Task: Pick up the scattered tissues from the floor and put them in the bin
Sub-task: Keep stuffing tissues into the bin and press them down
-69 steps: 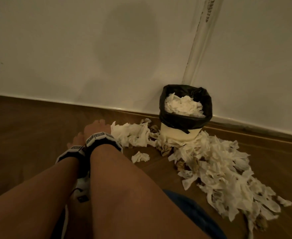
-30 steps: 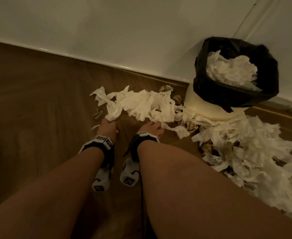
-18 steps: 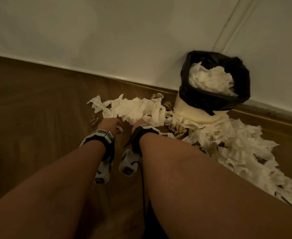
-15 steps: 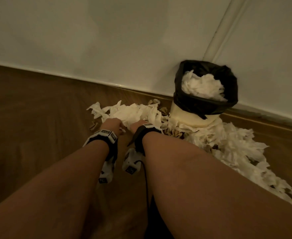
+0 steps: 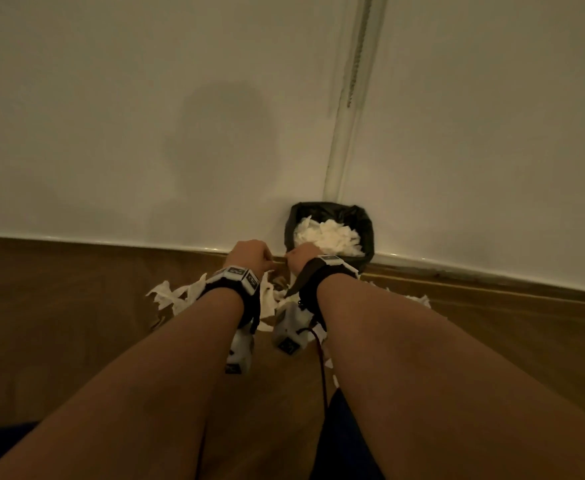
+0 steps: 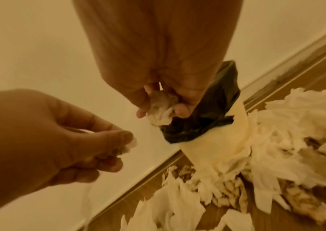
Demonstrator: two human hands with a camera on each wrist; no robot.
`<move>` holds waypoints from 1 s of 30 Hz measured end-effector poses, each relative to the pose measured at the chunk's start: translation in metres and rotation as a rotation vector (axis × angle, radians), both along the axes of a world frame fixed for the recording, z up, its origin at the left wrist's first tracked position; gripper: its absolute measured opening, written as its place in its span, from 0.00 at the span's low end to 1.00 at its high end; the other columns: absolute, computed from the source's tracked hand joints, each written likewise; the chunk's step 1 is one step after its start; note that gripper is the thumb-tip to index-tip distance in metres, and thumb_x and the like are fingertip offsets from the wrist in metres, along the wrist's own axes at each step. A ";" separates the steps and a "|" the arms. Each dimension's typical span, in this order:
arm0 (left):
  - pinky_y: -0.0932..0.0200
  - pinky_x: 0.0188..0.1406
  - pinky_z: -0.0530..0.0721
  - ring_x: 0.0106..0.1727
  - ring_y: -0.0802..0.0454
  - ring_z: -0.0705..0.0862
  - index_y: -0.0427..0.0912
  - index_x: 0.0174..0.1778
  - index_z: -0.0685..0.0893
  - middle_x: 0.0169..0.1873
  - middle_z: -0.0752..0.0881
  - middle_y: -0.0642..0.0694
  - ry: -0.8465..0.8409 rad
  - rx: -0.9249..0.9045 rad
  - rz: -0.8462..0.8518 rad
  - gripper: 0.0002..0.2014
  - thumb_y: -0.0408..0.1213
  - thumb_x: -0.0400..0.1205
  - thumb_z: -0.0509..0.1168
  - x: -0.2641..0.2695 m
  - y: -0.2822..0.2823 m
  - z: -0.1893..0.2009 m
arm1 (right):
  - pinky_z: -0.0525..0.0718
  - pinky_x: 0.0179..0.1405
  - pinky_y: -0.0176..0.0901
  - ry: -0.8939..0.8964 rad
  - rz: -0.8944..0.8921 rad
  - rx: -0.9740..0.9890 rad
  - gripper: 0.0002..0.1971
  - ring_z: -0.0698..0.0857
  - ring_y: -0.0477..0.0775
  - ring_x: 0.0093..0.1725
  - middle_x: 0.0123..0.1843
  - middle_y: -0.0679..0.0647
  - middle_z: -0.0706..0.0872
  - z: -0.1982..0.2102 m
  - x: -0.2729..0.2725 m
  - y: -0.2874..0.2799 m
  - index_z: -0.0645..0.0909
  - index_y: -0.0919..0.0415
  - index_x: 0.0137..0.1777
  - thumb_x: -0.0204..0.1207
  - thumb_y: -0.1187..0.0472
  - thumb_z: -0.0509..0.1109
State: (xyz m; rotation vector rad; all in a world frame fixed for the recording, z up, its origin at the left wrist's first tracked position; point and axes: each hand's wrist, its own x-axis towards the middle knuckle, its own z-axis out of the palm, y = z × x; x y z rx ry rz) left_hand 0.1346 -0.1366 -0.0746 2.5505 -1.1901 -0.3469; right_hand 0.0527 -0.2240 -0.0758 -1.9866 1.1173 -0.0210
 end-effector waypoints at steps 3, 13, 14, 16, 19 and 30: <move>0.54 0.59 0.80 0.59 0.43 0.83 0.41 0.59 0.85 0.57 0.86 0.40 -0.014 -0.139 0.016 0.12 0.37 0.81 0.66 -0.012 -0.017 0.022 | 0.75 0.68 0.49 -0.028 -0.139 -0.131 0.19 0.77 0.64 0.67 0.70 0.65 0.78 0.014 -0.019 -0.018 0.75 0.67 0.69 0.84 0.59 0.55; 0.54 0.55 0.81 0.57 0.46 0.83 0.51 0.58 0.85 0.58 0.85 0.46 -0.048 -0.202 -0.107 0.12 0.42 0.79 0.68 -0.029 -0.063 0.041 | 0.83 0.55 0.41 -0.325 -0.413 -0.189 0.07 0.84 0.57 0.57 0.59 0.57 0.85 0.016 -0.067 -0.078 0.83 0.54 0.50 0.74 0.63 0.73; 0.53 0.55 0.82 0.57 0.47 0.83 0.52 0.57 0.85 0.57 0.85 0.47 -0.066 -0.194 -0.108 0.11 0.43 0.79 0.68 -0.029 -0.066 0.038 | 0.83 0.53 0.41 -0.346 -0.446 -0.197 0.06 0.84 0.57 0.55 0.57 0.56 0.86 0.013 -0.071 -0.081 0.81 0.52 0.46 0.72 0.62 0.74; 0.54 0.55 0.82 0.57 0.47 0.84 0.51 0.57 0.86 0.57 0.86 0.47 -0.080 -0.204 -0.099 0.11 0.42 0.79 0.68 -0.028 -0.073 0.032 | 0.81 0.53 0.40 -0.352 -0.488 -0.206 0.07 0.85 0.57 0.55 0.55 0.56 0.87 0.008 -0.074 -0.088 0.80 0.52 0.42 0.72 0.62 0.75; 0.56 0.55 0.80 0.57 0.45 0.83 0.47 0.59 0.86 0.57 0.86 0.44 -0.065 -0.224 -0.092 0.12 0.40 0.80 0.67 -0.027 -0.085 0.021 | 0.79 0.59 0.39 -0.318 -0.484 -0.234 0.05 0.84 0.57 0.58 0.57 0.57 0.87 0.002 -0.078 -0.097 0.87 0.56 0.46 0.76 0.64 0.71; 0.56 0.51 0.77 0.58 0.41 0.80 0.45 0.59 0.84 0.64 0.77 0.39 -0.170 -0.186 -0.142 0.11 0.36 0.84 0.60 -0.027 -0.111 -0.014 | 0.76 0.65 0.53 0.072 -0.050 -0.482 0.19 0.82 0.60 0.55 0.70 0.58 0.68 -0.023 -0.066 -0.086 0.80 0.71 0.61 0.84 0.57 0.54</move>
